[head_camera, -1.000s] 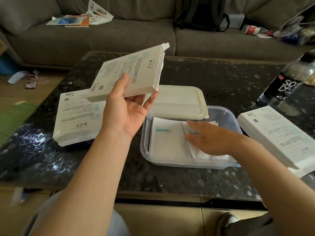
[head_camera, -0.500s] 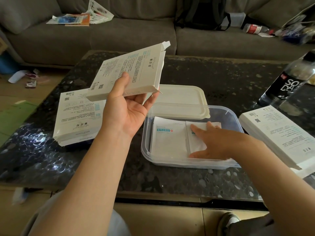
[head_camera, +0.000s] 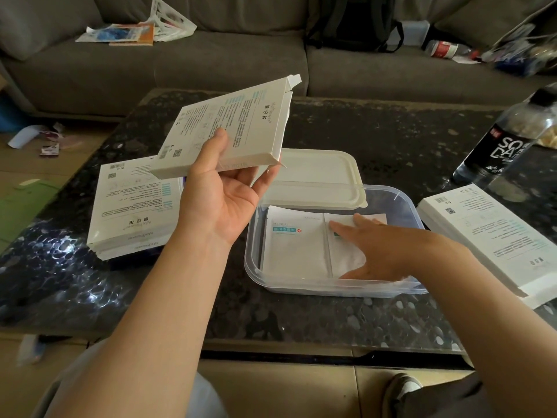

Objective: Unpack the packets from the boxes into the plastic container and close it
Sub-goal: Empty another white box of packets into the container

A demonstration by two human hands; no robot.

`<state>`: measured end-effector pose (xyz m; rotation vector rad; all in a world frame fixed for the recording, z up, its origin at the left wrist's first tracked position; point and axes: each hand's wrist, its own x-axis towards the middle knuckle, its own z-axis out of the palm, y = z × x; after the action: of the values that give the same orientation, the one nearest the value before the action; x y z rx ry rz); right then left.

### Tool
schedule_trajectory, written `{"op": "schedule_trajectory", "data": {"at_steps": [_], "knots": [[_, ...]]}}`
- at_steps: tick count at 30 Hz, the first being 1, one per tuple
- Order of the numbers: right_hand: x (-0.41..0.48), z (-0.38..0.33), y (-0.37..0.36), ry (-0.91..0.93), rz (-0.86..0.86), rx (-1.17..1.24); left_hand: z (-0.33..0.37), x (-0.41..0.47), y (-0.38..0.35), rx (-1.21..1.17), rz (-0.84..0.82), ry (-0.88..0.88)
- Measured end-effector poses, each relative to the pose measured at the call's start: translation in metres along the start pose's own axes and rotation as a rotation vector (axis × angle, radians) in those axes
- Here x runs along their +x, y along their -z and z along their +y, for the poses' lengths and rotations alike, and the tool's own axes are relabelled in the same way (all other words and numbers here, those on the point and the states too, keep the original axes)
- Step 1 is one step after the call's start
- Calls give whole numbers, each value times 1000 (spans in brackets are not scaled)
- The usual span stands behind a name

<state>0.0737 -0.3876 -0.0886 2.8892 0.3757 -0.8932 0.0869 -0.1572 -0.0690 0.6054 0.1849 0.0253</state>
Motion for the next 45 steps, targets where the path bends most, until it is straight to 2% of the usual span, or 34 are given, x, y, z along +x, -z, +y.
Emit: {"op": "schedule_trajectory", "data": {"at_steps": [8, 13, 15, 16, 18, 20, 22, 25, 35, 38, 42, 45], "knots": [[6, -3, -4, -38, -36, 37, -3, -2, 0, 11, 3, 17], [1, -3, 1, -36, 2, 98, -6, -4, -1, 23, -8, 52], [-8, -3, 13, -43, 153, 241, -7, -4, -2, 31, -29, 73], [-12, -2, 21, -48, 300, 334, -8, -4, -3, 41, -43, 84], [-21, -4, 37, -39, 648, 631, -11, -4, -4, 69, -74, 98], [-29, -10, 47, 32, 822, 976, -14, -4, -5, 112, -109, 97], [-35, -19, 51, 120, 809, 1194, -19, -4, -6, 160, -135, 91], [-35, -26, 50, 186, 696, 1426, -23, -5, -6, 207, -155, 96], [-28, -22, 53, 215, 392, 1783, -35, -4, -4, 265, -207, 128], [-32, -22, 57, 242, 279, 1823, -37, -3, -2, 274, -226, 125], [-33, -24, 59, 268, 323, 1625, -38, -1, -1, 277, -242, 123], [-31, -20, 60, 310, 236, 1684, -38, -2, -2, 267, -247, 141]]}}
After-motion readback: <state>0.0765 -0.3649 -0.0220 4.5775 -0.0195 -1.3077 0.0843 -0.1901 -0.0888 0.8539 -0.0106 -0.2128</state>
